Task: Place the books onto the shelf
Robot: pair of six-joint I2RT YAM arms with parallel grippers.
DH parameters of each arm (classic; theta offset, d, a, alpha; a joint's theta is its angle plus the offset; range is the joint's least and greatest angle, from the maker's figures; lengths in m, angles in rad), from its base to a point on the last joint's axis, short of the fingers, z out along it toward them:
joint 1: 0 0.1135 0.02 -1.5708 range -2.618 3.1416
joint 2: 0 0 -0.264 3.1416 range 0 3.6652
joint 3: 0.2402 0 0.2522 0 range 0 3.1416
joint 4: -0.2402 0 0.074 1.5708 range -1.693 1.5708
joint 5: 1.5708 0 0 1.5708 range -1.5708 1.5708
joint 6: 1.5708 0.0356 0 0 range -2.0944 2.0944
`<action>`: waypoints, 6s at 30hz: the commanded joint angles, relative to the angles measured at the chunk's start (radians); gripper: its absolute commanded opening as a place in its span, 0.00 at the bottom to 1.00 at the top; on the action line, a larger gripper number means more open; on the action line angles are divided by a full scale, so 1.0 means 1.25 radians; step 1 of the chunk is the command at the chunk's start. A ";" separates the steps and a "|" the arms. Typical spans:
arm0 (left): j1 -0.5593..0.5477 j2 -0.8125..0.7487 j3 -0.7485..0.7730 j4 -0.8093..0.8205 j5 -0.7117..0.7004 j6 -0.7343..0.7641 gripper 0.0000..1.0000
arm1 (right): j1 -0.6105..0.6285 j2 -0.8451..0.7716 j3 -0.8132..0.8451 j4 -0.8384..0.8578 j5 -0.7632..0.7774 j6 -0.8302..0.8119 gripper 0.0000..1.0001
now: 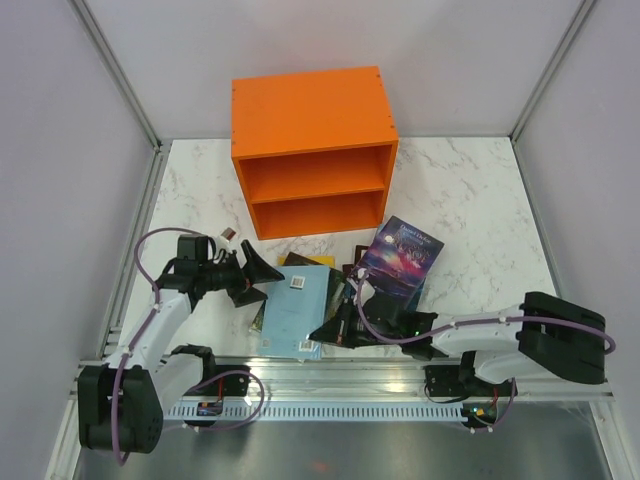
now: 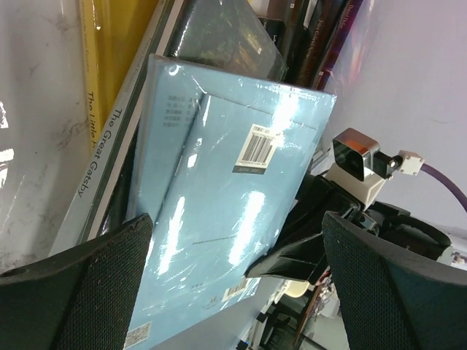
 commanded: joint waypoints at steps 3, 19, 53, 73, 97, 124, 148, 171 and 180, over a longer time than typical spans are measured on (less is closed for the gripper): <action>-0.003 -0.025 0.022 0.016 0.019 0.022 0.99 | 0.005 -0.147 -0.016 -0.244 0.049 -0.024 0.00; -0.003 -0.085 0.063 -0.047 -0.021 0.042 1.00 | -0.071 -0.269 0.609 -0.880 0.108 -0.330 0.00; -0.003 -0.124 0.044 -0.024 -0.057 0.033 1.00 | -0.787 0.509 1.709 -1.387 -0.538 -0.608 0.00; -0.003 -0.108 0.028 0.008 -0.070 0.021 1.00 | -0.870 0.564 1.729 -1.365 -0.300 -0.612 0.63; -0.053 -0.123 0.076 -0.008 -0.108 0.008 1.00 | -1.016 0.101 1.064 -1.182 -0.222 -0.631 0.71; -0.269 -0.089 0.107 -0.027 -0.197 -0.018 1.00 | -1.017 -0.058 0.297 -0.742 -0.267 -0.482 0.75; -0.270 -0.067 0.122 -0.081 -0.222 0.015 1.00 | -1.018 -0.157 0.229 -0.604 -0.286 -0.484 0.00; -0.270 0.022 0.190 -0.069 -0.192 0.048 1.00 | -1.018 -0.246 0.747 -1.006 -0.210 -0.528 0.00; -0.270 0.016 0.190 -0.059 -0.184 0.057 1.00 | -1.018 -0.215 1.052 -1.020 -0.353 -0.601 0.00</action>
